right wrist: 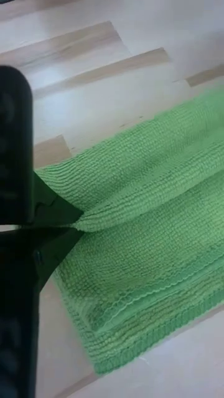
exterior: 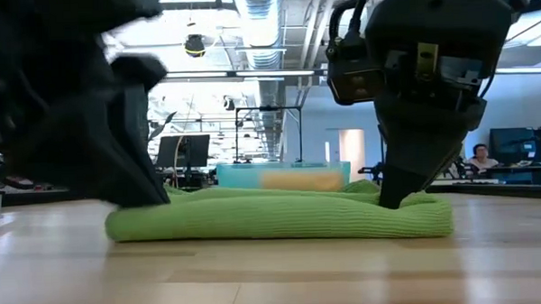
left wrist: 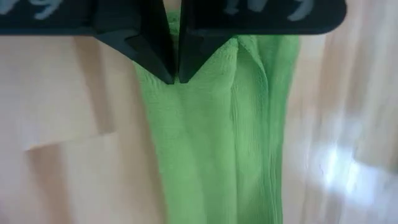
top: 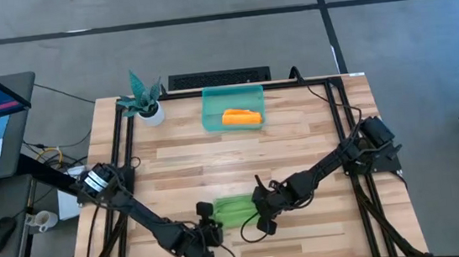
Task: Roll microfiber towels into tight, uniform cylinder then place into a basket
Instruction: Roll the green microfiber cloth
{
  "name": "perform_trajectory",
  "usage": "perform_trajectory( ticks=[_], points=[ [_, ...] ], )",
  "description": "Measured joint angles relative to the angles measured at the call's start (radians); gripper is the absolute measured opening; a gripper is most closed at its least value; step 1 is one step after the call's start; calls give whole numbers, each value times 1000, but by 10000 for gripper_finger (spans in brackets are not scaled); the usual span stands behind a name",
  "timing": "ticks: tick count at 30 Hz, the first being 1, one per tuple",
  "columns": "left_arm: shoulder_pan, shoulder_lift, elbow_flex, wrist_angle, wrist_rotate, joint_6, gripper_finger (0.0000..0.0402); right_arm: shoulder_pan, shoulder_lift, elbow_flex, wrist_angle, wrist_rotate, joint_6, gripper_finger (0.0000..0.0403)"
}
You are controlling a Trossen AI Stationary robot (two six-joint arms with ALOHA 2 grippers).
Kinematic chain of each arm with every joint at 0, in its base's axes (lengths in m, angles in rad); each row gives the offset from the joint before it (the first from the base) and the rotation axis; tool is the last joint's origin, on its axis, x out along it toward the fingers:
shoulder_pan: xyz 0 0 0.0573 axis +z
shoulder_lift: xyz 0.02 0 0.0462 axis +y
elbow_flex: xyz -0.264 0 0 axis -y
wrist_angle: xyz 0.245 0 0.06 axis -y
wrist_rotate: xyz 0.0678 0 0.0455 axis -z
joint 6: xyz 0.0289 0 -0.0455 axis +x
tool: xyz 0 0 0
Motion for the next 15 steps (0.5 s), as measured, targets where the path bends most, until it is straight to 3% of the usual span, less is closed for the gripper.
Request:
perform_trajectory(
  ticks=[6, 9, 15],
  points=[
    [-34, 0, 89, -67, -103, 36, 15, 0, 0, 0, -1, 2, 0, 15],
    [-43, -1, 96, 8, -187, 72, 15, 0, 1, 0, 0, 2, 0, 19],
    [6, 18, 97, 71, -196, 125, 15, 0, 1, 0, 2, 2, 0, 12]
  ],
)
